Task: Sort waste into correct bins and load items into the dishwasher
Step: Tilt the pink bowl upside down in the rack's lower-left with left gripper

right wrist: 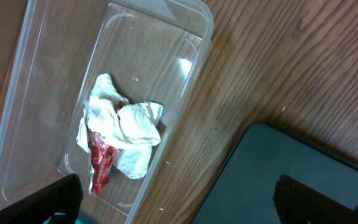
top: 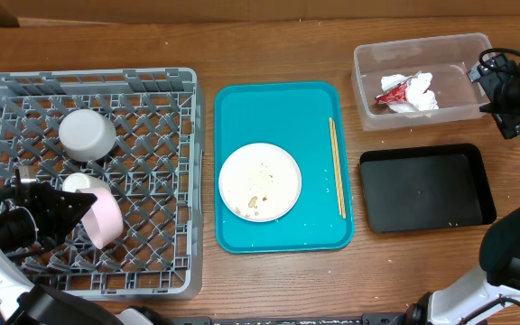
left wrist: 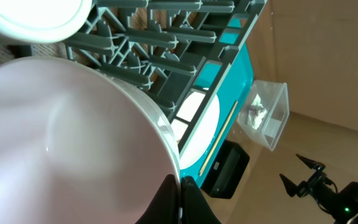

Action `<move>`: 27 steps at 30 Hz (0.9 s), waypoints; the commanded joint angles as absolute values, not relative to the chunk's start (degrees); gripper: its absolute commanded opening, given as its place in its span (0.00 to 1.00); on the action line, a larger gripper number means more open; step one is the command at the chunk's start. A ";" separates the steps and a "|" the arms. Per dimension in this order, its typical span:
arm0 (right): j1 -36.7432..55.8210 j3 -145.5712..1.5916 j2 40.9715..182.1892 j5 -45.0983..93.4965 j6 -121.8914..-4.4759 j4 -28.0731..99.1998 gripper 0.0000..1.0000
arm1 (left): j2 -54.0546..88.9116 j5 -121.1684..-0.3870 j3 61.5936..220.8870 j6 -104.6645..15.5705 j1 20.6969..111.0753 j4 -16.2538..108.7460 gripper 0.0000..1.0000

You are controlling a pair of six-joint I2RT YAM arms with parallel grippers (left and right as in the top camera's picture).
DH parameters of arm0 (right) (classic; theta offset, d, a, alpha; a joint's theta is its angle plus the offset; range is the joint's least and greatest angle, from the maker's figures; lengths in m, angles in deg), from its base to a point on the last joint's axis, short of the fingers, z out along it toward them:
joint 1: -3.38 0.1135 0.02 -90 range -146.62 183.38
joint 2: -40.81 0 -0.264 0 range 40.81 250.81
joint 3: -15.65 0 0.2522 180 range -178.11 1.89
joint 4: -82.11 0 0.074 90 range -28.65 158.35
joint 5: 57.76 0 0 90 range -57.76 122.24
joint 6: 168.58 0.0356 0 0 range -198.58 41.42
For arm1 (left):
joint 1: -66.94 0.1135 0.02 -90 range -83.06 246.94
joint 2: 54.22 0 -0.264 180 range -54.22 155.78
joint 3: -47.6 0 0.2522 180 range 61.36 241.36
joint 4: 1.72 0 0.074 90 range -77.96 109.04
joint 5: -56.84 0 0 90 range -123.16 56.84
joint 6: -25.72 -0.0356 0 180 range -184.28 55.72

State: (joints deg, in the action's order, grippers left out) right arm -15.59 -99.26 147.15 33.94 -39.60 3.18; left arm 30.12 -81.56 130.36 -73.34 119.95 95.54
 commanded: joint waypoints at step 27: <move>-15.35 -99.39 146.56 34.05 -39.53 3.51 1.00 | 29.77 -83.97 129.04 -73.93 120.30 97.31 0.04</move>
